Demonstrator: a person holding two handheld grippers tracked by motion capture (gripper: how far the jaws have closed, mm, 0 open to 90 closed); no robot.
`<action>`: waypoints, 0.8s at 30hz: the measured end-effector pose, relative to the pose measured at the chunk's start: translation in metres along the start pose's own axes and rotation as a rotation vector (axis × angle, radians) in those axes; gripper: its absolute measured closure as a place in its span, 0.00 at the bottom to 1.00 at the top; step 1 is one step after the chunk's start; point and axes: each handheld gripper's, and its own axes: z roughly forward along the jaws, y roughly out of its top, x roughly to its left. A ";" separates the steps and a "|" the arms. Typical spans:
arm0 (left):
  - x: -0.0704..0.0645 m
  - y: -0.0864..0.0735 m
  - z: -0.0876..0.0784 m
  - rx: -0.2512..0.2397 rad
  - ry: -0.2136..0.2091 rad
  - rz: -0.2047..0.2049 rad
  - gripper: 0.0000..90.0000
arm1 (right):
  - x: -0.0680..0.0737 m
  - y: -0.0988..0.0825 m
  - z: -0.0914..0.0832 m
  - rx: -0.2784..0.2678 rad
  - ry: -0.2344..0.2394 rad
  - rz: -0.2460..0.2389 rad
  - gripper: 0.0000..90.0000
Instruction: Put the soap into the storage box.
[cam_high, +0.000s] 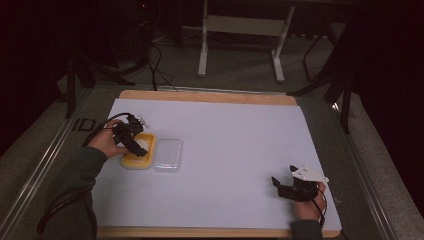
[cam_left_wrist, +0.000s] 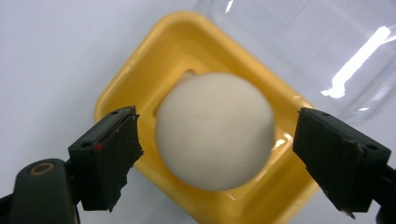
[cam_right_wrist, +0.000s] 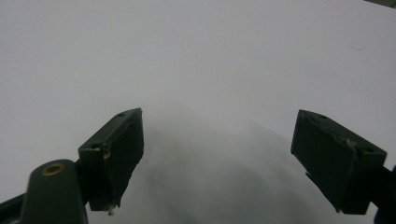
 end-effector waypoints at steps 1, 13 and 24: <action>-0.001 0.000 -0.002 -0.006 0.003 0.002 0.19 | 0.000 0.000 0.000 -0.001 0.001 0.001 0.19; -0.013 0.010 -0.017 -0.045 0.015 0.061 0.27 | 0.000 0.000 0.000 -0.003 0.000 0.000 0.19; -0.027 0.017 -0.018 -0.073 -0.003 0.115 0.39 | 0.000 0.000 0.000 -0.004 0.000 0.002 0.19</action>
